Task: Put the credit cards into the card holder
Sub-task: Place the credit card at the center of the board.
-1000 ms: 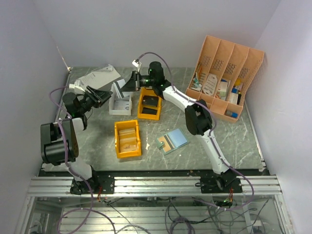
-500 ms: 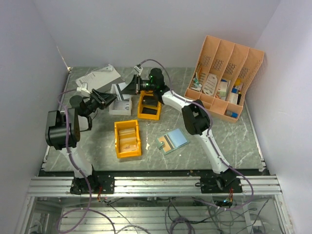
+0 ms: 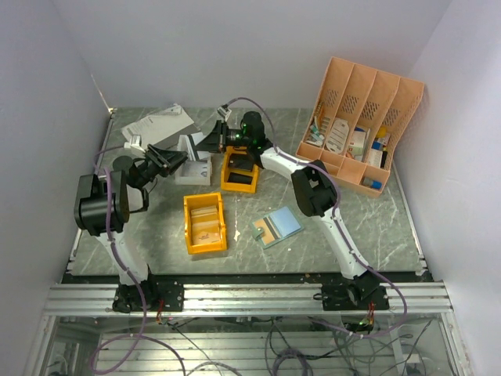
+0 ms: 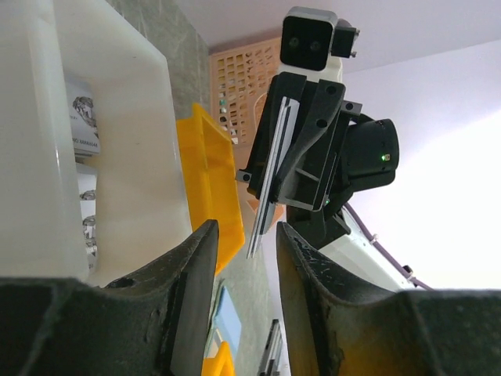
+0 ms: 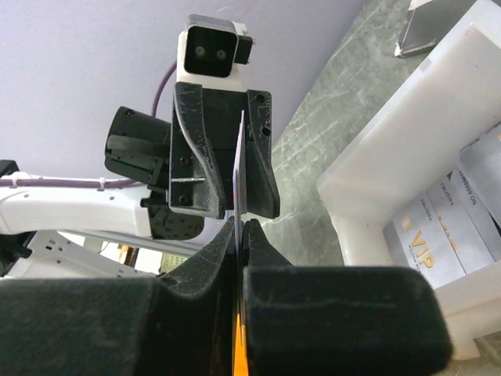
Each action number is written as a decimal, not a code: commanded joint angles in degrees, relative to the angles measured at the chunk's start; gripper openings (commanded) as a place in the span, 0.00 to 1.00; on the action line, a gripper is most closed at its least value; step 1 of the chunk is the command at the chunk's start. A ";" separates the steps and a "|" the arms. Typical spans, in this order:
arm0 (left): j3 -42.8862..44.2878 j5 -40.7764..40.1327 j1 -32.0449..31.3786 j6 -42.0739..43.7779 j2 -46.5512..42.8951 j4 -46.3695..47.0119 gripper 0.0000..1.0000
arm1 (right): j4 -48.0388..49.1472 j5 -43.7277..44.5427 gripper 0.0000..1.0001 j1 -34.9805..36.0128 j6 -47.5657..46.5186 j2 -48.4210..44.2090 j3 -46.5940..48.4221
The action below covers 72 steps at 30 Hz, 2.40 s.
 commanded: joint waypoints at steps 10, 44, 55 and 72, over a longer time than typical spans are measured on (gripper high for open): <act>0.94 1.72 -1.60 3.95 -1.71 -2.19 0.40 | 2.79 0.51 0.00 0.54 1.89 1.83 -1.07; 2.52 3.49 -2.32 0.48 1.25 1.94 0.07 | 4.11 0.52 0.00 0.58 4.11 2.43 -2.39; 0.85 2.10 0.18 -0.12 0.65 2.89 0.07 | -0.82 0.99 0.34 0.45 0.10 2.07 -1.50; 0.14 0.76 2.78 1.77 -1.04 -0.72 0.07 | -6.17 1.67 0.00 0.46 -5.31 1.83 0.16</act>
